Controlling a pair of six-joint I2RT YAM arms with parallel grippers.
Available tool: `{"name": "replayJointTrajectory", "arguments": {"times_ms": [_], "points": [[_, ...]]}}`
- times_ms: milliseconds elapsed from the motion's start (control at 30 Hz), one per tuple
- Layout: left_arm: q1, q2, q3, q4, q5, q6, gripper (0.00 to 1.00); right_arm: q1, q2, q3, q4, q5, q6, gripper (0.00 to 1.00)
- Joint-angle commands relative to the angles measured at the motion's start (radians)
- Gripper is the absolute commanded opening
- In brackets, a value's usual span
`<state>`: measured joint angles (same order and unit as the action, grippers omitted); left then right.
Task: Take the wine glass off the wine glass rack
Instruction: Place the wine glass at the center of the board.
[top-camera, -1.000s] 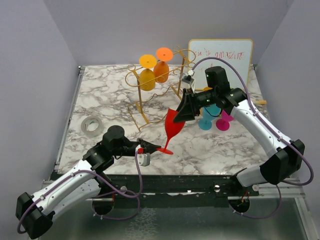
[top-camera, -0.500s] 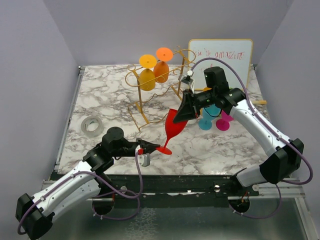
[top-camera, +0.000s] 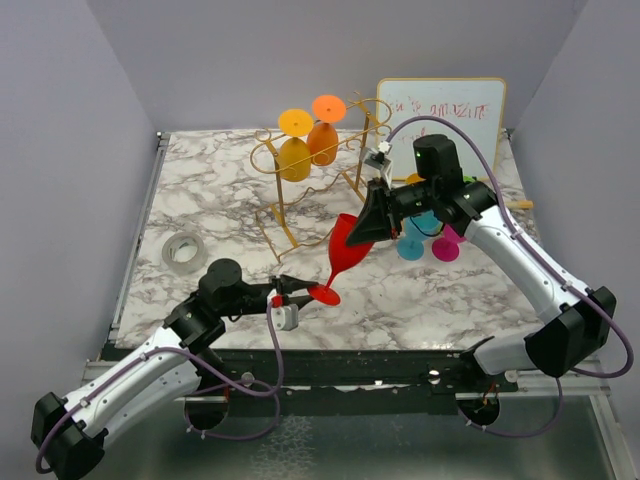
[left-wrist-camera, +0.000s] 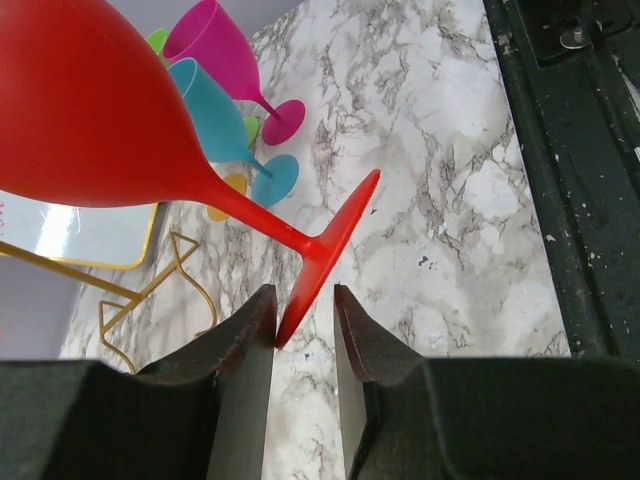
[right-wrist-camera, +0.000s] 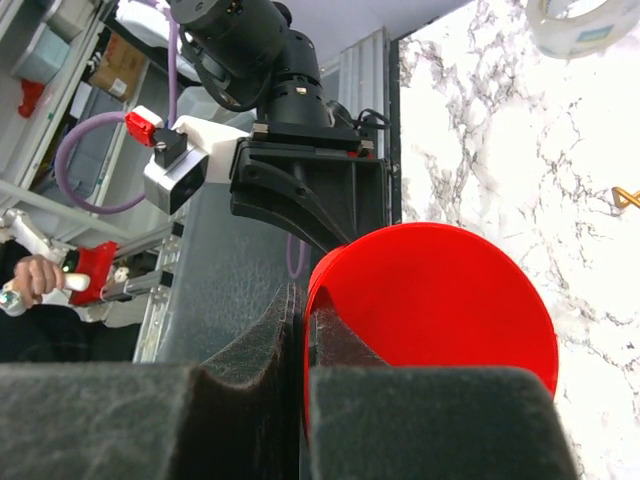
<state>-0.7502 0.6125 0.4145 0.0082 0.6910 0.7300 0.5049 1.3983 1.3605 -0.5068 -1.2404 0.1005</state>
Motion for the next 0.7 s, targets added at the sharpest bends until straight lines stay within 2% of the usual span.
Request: {"name": "replayJointTrajectory", "arguments": {"times_ms": [0, 233, 333, 467, 667], "points": [[-0.001, -0.007, -0.013, 0.022, -0.018, -0.06, 0.33, 0.003, -0.03, -0.025, 0.039, 0.076, -0.001, 0.0], [-0.001, 0.0, 0.018, -0.006, -0.053, -0.101, 0.48, 0.005, -0.029, -0.031, 0.001, 0.139, -0.017, 0.0], [-0.001, -0.005, 0.038, -0.052, -0.125, -0.097, 0.52, 0.004, -0.032, -0.029, -0.03, 0.187, -0.019, 0.01], [-0.001, -0.036, 0.039, -0.032, -0.211, -0.157, 0.62, 0.006, -0.06, -0.061, -0.027, 0.25, 0.006, 0.01], [-0.001, -0.055, 0.048, -0.012, -0.34, -0.266, 0.74, 0.024, -0.081, -0.088, -0.065, 0.461, 0.03, 0.0]]}}
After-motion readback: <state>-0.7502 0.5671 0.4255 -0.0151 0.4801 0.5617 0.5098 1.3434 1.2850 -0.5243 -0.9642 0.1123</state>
